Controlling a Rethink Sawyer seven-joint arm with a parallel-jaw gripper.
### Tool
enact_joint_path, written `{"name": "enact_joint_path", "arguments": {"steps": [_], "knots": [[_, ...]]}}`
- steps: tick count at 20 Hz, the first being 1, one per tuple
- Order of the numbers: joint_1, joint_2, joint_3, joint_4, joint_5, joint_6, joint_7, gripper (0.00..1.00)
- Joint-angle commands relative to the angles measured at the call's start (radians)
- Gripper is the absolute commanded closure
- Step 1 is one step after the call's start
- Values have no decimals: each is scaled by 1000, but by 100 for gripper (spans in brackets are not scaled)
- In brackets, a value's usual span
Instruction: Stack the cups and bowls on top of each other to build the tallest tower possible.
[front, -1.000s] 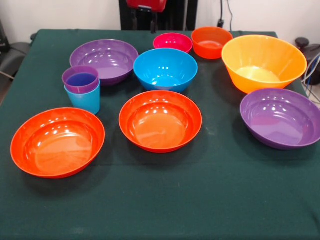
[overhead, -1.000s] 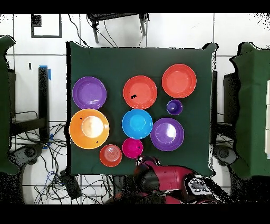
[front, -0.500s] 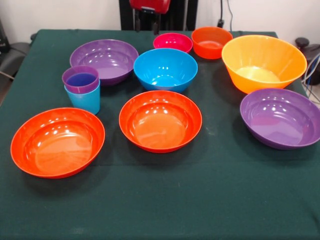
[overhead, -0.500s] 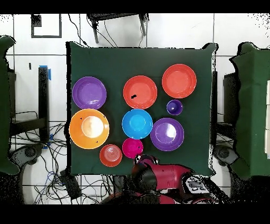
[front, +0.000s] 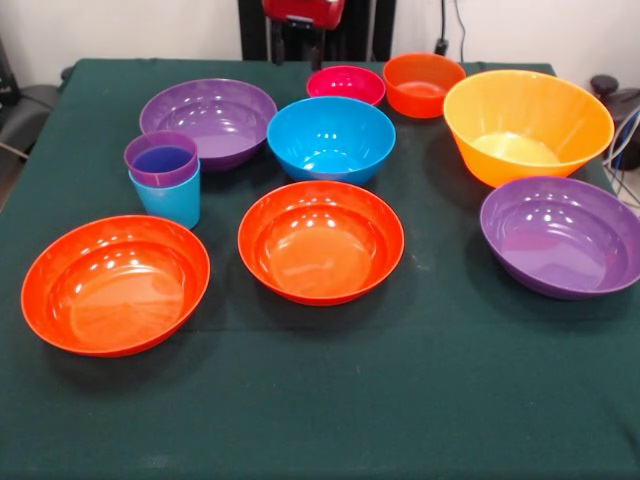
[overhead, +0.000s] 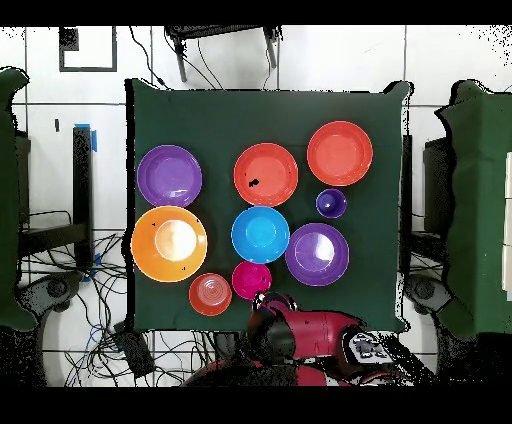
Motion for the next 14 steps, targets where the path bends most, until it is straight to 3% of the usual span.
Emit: {"name": "enact_joint_path", "arguments": {"steps": [1,14], "knots": [[32,65,99,-1,46,-100,171,0],[85,92,77,10,98,-173,201,0]]}}
